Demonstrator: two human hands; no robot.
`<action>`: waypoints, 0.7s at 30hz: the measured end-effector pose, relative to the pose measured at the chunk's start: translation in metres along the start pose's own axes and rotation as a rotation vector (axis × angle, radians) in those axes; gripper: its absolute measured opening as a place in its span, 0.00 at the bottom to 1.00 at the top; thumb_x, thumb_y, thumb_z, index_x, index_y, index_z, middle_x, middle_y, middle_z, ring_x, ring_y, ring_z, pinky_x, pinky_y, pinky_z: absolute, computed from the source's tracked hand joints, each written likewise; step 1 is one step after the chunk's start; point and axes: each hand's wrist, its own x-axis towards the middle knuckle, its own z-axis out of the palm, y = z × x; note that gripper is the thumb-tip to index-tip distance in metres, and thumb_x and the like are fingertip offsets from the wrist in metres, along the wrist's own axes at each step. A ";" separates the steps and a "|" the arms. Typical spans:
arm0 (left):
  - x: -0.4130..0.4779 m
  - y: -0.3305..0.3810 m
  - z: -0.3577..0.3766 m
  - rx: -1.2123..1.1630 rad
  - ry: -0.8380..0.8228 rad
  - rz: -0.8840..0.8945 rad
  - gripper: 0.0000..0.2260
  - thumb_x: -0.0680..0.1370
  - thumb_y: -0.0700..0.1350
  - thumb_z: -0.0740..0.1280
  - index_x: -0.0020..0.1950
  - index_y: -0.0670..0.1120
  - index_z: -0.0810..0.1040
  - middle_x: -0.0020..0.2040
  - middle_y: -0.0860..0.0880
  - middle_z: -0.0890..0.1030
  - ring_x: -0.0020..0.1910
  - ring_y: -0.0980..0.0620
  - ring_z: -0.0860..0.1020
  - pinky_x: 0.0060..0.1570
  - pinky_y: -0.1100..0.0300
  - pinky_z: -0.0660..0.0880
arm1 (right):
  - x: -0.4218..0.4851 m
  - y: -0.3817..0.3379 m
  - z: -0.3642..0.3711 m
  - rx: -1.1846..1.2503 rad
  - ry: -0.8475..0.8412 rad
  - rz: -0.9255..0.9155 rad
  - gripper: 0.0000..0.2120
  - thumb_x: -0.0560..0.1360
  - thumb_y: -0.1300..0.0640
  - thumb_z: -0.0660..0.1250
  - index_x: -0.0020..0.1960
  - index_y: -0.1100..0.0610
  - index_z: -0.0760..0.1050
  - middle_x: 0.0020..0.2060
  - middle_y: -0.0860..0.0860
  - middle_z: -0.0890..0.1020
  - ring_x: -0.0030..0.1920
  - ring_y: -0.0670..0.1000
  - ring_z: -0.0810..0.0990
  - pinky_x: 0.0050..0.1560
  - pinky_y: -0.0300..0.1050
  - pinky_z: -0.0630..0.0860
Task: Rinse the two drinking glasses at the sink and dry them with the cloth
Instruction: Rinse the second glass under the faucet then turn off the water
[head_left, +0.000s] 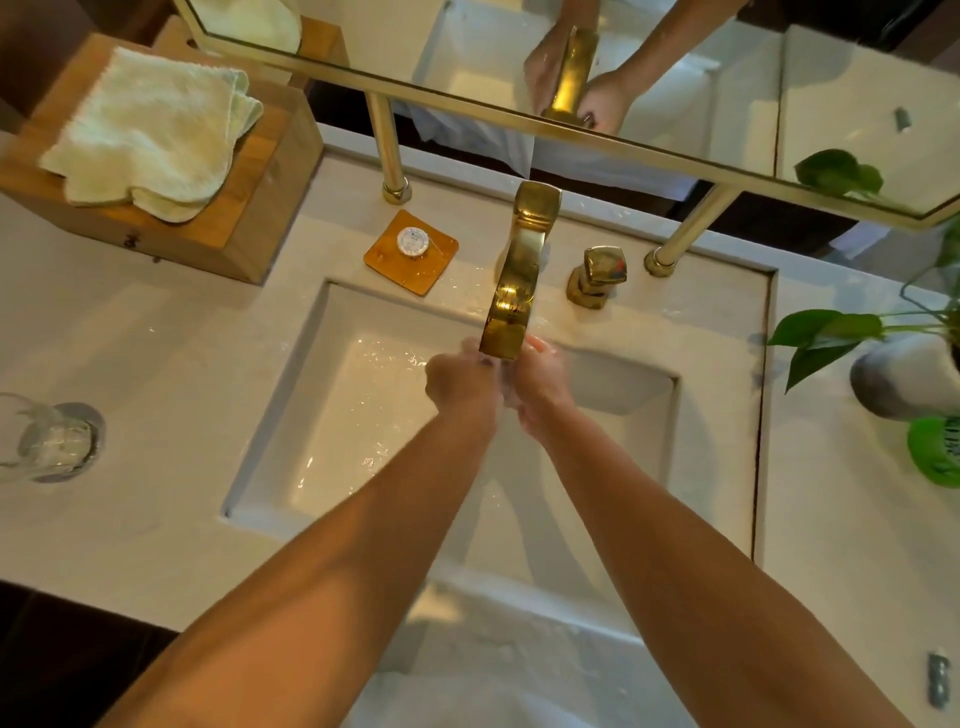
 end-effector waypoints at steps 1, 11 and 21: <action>-0.009 -0.011 0.000 0.237 0.065 0.249 0.07 0.81 0.43 0.65 0.47 0.41 0.79 0.42 0.44 0.82 0.42 0.47 0.82 0.37 0.57 0.76 | -0.003 -0.002 0.001 0.134 -0.027 0.129 0.11 0.80 0.51 0.64 0.45 0.56 0.80 0.39 0.55 0.83 0.40 0.52 0.80 0.36 0.45 0.78; 0.053 0.009 -0.054 1.321 -0.896 2.383 0.13 0.81 0.49 0.64 0.44 0.42 0.81 0.43 0.43 0.83 0.47 0.43 0.80 0.62 0.49 0.73 | -0.015 -0.002 -0.024 0.171 -0.556 0.738 0.24 0.81 0.45 0.57 0.56 0.63 0.80 0.51 0.63 0.83 0.49 0.62 0.83 0.47 0.56 0.82; 0.011 -0.025 -0.022 0.806 -0.130 0.799 0.16 0.82 0.49 0.62 0.37 0.45 0.78 0.34 0.48 0.79 0.33 0.49 0.78 0.29 0.62 0.68 | 0.005 0.016 0.002 0.415 -0.097 0.451 0.14 0.79 0.45 0.64 0.45 0.56 0.76 0.32 0.52 0.81 0.32 0.50 0.80 0.29 0.42 0.76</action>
